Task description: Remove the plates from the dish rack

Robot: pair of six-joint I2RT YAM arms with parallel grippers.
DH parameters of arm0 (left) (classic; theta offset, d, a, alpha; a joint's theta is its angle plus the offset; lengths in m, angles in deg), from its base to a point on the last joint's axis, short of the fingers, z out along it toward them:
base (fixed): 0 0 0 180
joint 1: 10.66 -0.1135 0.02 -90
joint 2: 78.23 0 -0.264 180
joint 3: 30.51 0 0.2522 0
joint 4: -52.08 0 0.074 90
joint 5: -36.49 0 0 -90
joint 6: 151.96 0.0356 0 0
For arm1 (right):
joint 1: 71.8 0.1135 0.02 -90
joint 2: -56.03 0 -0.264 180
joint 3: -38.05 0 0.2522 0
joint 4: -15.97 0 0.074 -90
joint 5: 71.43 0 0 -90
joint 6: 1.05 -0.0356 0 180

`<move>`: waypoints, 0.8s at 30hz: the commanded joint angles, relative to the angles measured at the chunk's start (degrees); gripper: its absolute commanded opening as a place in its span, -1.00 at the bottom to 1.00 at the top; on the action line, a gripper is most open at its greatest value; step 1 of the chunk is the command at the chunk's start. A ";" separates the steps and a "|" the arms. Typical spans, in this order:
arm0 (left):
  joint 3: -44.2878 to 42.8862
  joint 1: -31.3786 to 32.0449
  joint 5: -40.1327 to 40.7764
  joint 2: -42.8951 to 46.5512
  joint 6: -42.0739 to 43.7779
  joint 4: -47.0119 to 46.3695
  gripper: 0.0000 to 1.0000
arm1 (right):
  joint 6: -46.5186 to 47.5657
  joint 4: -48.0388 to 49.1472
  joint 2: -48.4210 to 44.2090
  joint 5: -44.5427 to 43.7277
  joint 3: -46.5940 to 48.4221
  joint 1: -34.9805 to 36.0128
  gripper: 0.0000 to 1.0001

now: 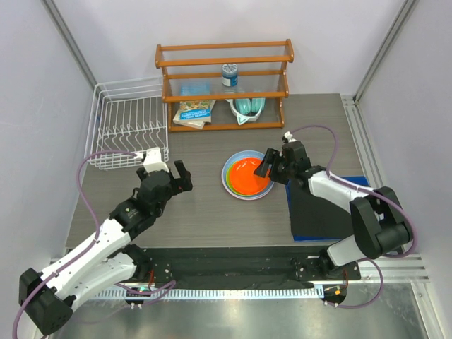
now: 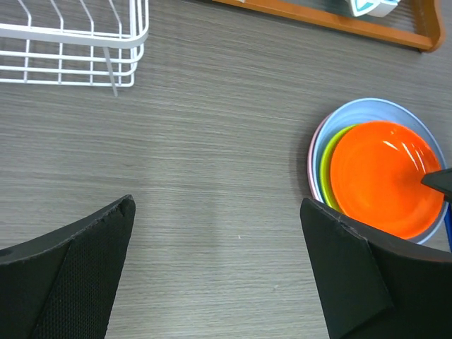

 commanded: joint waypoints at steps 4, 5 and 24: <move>-0.46 -0.07 6.19 -0.10 0.16 1.05 0.99 | 4.16 -2.99 -6.91 -2.42 0.88 0.02 0.68; -0.46 -0.07 6.37 -0.27 0.16 1.06 0.99 | 4.69 -4.48 -7.97 -3.82 0.79 0.11 0.69; -8.11 -0.07 20.77 -8.01 10.08 -2.19 0.99 | 16.99 4.45 -24.59 -46.35 -15.53 1.24 0.99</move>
